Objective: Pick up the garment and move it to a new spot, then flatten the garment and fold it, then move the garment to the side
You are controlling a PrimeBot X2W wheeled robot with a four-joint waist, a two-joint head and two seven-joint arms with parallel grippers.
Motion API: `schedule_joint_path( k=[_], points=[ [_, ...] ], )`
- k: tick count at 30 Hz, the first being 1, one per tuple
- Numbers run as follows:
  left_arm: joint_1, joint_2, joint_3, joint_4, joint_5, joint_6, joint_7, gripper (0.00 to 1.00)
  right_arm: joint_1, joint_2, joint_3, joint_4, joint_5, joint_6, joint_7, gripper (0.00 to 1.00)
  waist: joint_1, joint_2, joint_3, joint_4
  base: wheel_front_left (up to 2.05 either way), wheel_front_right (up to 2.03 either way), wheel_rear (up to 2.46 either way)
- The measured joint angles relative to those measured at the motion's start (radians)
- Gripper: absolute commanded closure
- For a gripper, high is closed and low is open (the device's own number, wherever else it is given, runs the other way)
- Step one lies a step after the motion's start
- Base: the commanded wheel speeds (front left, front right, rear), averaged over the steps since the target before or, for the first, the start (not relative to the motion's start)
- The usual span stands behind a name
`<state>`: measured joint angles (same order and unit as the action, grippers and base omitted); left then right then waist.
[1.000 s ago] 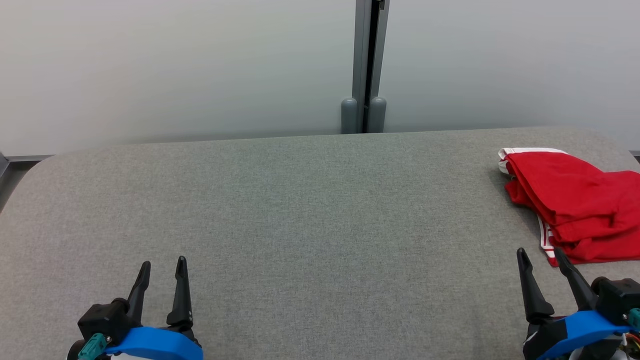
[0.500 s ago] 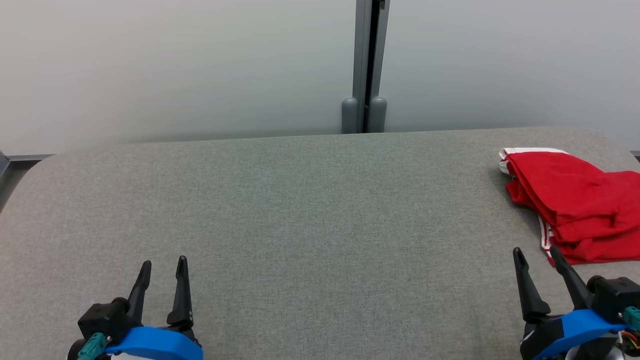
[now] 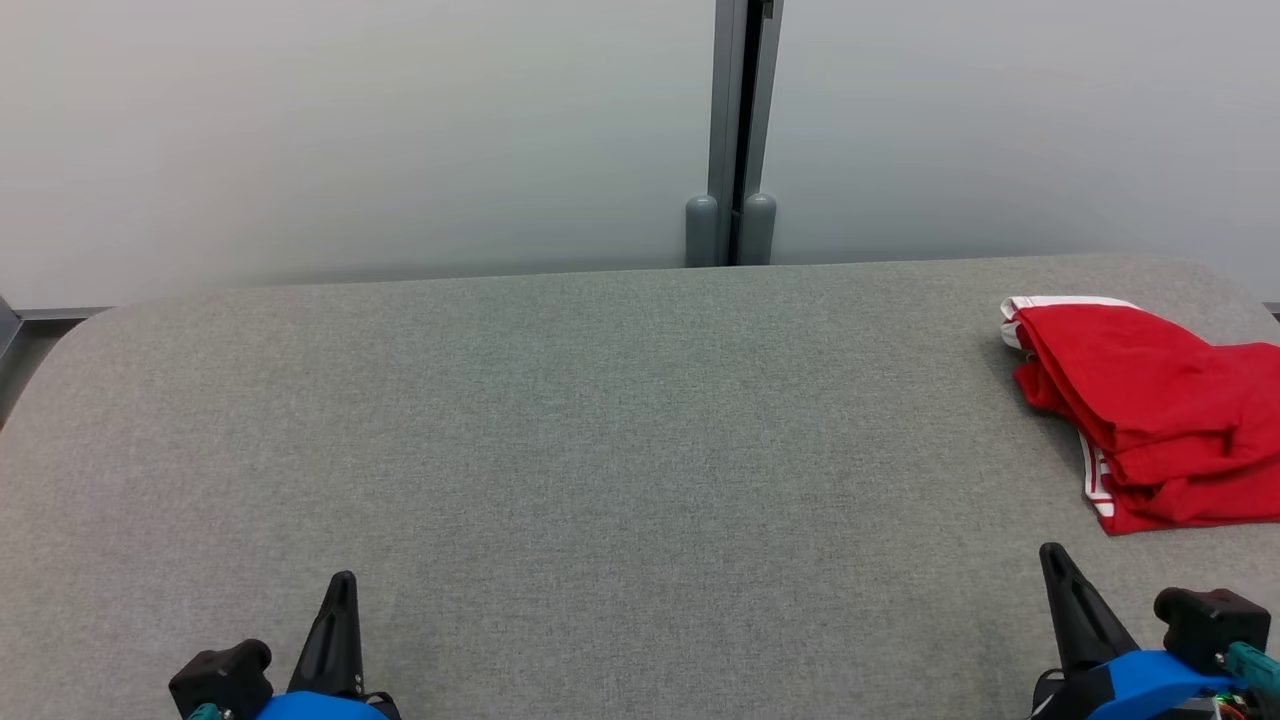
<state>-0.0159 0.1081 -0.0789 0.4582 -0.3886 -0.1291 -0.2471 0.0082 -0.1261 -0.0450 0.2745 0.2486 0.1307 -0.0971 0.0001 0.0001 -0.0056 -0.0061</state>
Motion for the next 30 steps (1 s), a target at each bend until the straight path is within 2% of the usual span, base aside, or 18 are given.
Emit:
schedule_joint_path(
  k=[15,30],
  points=[
    [-0.008,-0.014,0.037,-0.04,-0.253,0.0,0.074,1.0,-0.005,0.016,-0.013,-0.004,0.284,0.0,0.043,1.0,0.0,0.0,0.001,0.001,0.0,0.0,0.0],
    [-0.024,-0.021,0.068,-0.075,-0.454,0.0,0.132,1.0,-0.025,0.026,-0.024,-0.008,0.505,0.0,0.076,1.0,0.0,0.0,0.002,0.002,0.0,0.0,0.0]
  ],
)
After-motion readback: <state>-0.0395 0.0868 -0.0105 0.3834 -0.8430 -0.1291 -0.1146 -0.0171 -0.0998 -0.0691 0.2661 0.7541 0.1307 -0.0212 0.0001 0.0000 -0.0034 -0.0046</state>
